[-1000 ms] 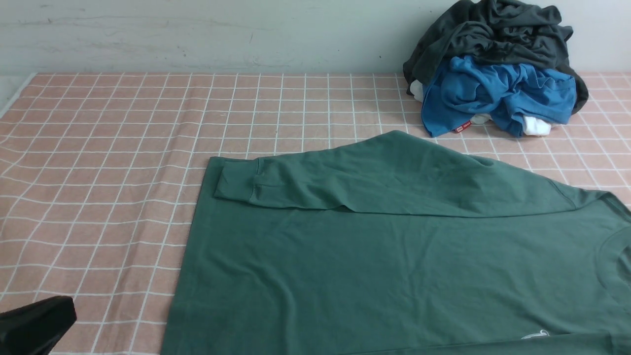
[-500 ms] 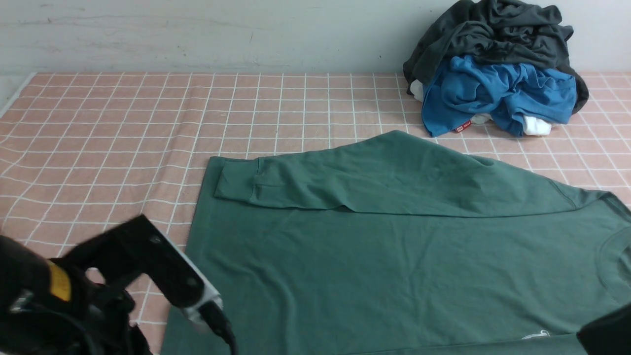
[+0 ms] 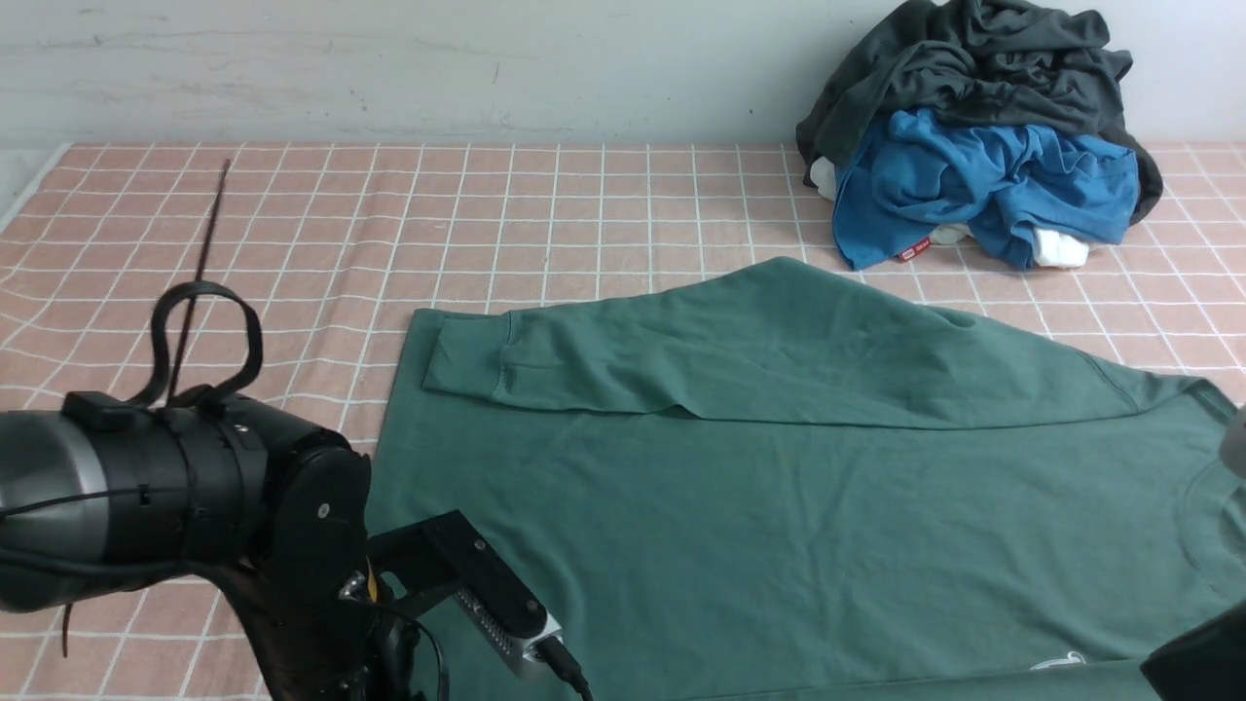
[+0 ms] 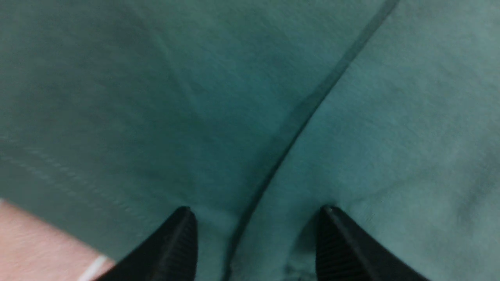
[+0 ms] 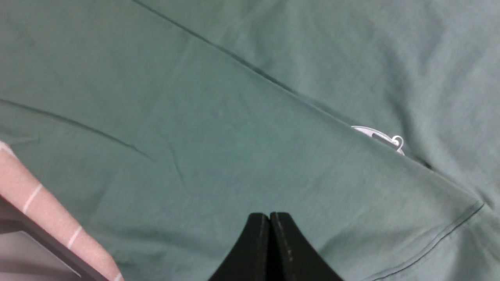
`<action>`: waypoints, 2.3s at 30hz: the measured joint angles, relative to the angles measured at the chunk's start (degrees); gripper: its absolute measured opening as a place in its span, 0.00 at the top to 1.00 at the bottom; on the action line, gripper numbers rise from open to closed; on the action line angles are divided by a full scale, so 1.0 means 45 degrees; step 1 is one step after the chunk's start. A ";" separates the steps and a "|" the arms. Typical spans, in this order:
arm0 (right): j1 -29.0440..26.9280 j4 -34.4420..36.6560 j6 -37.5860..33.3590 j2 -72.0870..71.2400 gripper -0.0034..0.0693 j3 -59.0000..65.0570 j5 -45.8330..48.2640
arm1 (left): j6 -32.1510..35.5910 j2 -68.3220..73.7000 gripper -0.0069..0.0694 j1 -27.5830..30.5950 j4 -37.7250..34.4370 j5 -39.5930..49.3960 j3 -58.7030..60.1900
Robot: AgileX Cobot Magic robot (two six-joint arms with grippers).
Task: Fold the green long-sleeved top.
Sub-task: Use the left arm to clamp the cuff closest to it, then use the left arm to drag and place the cuff at the centered position on the left edge of the fabric
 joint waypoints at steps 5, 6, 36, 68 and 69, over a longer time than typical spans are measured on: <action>0.0010 -0.0024 -0.0001 0.0000 0.97 0.0000 -0.0349 | 0.0229 0.0167 0.65 0.0000 -0.0358 0.0489 -0.0283; 0.0010 -0.0037 0.0002 0.0000 0.97 0.0000 -0.0414 | 0.0302 0.0167 0.72 0.0000 -0.0386 0.0700 -0.0425; -0.1296 -0.5275 0.7528 0.7759 0.44 0.0886 -0.5048 | 0.0559 0.0290 0.89 0.0000 0.1128 0.3360 -0.5354; -0.1427 -0.8152 1.0301 0.8207 0.96 0.0886 -0.4713 | 0.0559 0.0290 0.89 0.0000 0.1128 0.3206 -0.5354; -0.1427 -0.8222 1.0301 0.7943 0.97 0.0886 -0.4509 | 0.0559 0.0290 0.89 0.0000 0.1128 0.3206 -0.5368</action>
